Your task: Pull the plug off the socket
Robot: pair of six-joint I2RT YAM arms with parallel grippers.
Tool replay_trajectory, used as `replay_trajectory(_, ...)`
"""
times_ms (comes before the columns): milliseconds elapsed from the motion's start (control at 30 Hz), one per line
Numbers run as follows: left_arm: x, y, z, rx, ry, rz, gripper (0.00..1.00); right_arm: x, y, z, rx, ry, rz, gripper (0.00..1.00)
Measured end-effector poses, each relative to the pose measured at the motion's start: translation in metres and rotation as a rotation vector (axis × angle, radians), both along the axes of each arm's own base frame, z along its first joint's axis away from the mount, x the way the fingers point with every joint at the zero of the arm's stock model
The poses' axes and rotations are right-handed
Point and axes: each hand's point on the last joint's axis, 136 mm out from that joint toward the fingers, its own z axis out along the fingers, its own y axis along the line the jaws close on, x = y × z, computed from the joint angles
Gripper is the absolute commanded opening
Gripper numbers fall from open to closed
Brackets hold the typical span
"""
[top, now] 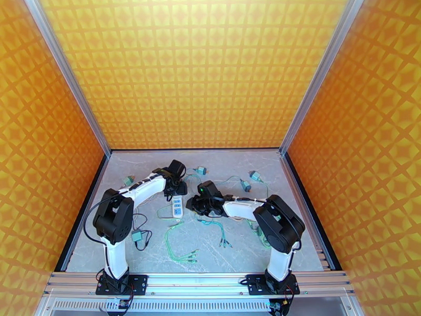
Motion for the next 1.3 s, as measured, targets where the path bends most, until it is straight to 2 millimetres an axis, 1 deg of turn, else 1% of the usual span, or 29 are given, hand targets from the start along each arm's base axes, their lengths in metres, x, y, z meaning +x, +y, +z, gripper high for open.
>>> replay_trajectory(100,0.0,0.001,-0.001,0.005,0.001,0.001,0.53,0.004,0.003,0.005,0.029,-0.009,-0.005,0.34)
replay_trajectory(167,0.0,0.001,-0.001,0.009,0.002,0.002,0.47,0.006,0.006,0.006,0.051,-0.014,-0.005,0.34)
replay_trajectory(267,0.0,0.001,0.0,0.013,0.001,0.002,0.43,0.01,0.011,0.003,0.083,-0.008,-0.009,0.34)
replay_trajectory(400,0.0,0.001,0.0,0.015,0.0,0.002,0.42,0.015,0.019,-0.008,0.127,0.017,-0.022,0.35)
replay_trajectory(600,-0.001,0.0,0.0,0.016,0.0,0.0,0.42,0.021,0.028,-0.019,0.176,0.041,-0.039,0.35)
replay_trajectory(800,-0.001,-0.001,0.0,0.021,-0.004,0.001,0.4,0.03,0.037,-0.019,0.218,0.054,-0.053,0.35)
replay_trajectory(1000,-0.001,-0.001,0.0,0.03,-0.008,0.005,0.39,0.031,0.04,-0.023,0.235,0.083,-0.057,0.33)
replay_trajectory(1300,-0.001,-0.001,0.001,0.04,-0.003,0.005,0.38,0.031,0.039,-0.028,0.196,0.11,-0.049,0.29)
